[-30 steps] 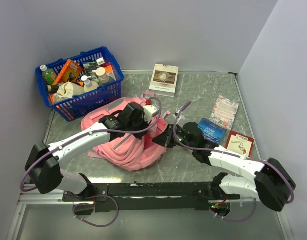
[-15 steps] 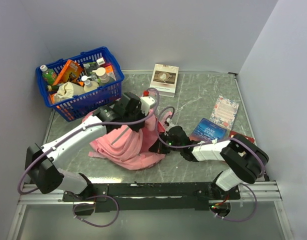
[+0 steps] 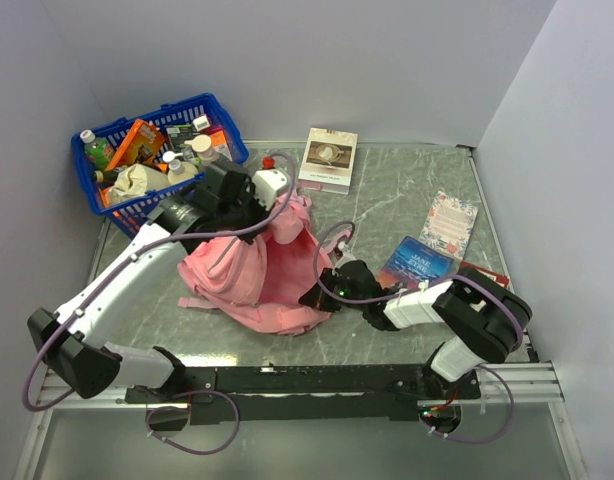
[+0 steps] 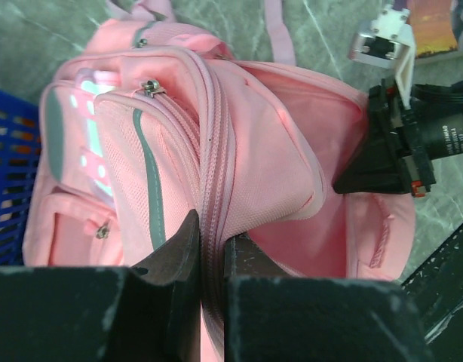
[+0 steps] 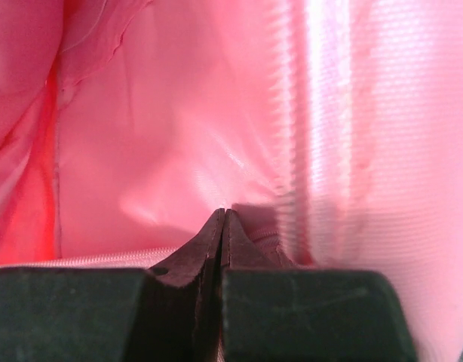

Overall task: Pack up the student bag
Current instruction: Unzip the student bag at the center of the board, then pick up the book from the center of the board.

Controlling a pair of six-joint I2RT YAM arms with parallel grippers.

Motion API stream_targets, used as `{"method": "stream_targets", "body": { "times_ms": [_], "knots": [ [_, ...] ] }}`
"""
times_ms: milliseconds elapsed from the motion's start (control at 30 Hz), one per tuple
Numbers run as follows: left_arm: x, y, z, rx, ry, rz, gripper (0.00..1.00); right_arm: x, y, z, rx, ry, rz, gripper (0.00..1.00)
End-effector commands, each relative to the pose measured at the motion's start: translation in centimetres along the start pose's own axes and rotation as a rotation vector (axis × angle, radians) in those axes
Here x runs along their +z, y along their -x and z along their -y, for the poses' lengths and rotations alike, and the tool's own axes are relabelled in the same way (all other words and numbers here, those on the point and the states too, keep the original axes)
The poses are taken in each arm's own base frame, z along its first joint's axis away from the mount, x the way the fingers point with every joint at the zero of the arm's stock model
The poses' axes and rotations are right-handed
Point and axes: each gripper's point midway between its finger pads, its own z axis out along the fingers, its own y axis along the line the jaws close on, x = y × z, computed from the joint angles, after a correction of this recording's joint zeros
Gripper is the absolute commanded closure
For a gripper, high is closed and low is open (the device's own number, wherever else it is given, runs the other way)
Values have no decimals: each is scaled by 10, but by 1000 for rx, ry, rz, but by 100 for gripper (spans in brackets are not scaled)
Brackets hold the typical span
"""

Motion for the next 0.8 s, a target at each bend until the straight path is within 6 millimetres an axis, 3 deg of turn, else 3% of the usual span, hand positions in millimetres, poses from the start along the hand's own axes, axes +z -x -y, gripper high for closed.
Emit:
{"method": "stream_targets", "body": {
  "times_ms": [0, 67, 100, 133, 200, 233, 267, 300, 333, 367, 400, 467, 500, 567, 600, 667, 700, 733, 767],
  "knots": [
    [-60, 57, -49, 86, 190, 235, 99, -29, -60, 102, -35, -363, -193, 100],
    [-51, 39, -37, 83, 123, 175, 99, -29, -44, 83, -67, -325, -168, 99],
    [-46, 22, -31, 80, 90, 113, 99, -29, -33, 68, -104, -304, -162, 94],
    [-38, 8, -27, 72, 69, 66, 99, -33, -15, 42, -131, -244, -114, 76],
    [-33, -9, -21, 64, 32, 8, 99, -42, 20, 8, -185, -207, -55, 61],
    [-30, -22, -18, 65, 19, -38, 99, -53, 41, -13, -200, -170, 0, 44],
    [-29, -27, -18, 61, 24, -47, 99, -61, 55, -25, -206, -148, 30, 33],
    [-27, -36, -16, 65, 16, -64, 99, -72, 89, -32, -177, -142, 100, 20],
    [-31, -32, -15, 75, 21, -30, 99, -83, 103, -45, -157, -83, 120, 0],
    [-31, -33, -14, 80, 17, -14, 99, -90, 121, -53, -134, -55, 155, 0],
    [-31, -38, -11, 83, 12, -5, 99, -102, 152, -40, -64, -64, 215, 0],
    [-29, -34, -9, 82, 0, 32, 99, -108, 184, -47, -5, 5, 241, 0],
    [-26, -36, -7, 76, -8, 33, 99, -106, 203, -29, 54, -23, 260, 0],
    [-23, -30, -4, 66, -26, 65, 99, -102, 234, -27, 95, -19, 312, 0],
    [-21, -29, -2, 61, -42, 77, 99, -89, 245, -11, 126, -46, 316, 0],
    [-16, -22, -4, 53, -43, 108, 99, -78, 275, -11, 142, -54, 354, 0],
    [-13, -20, -5, 49, -45, 115, 99, -55, 275, 9, 185, -89, 311, 0],
    [-11, -19, -5, 36, -48, 120, 99, -48, 285, 13, 200, -82, 313, 0],
    [-5, -18, -9, 22, -45, 120, 99, -45, 305, 2, 206, -46, 334, 0]
  ]
}}
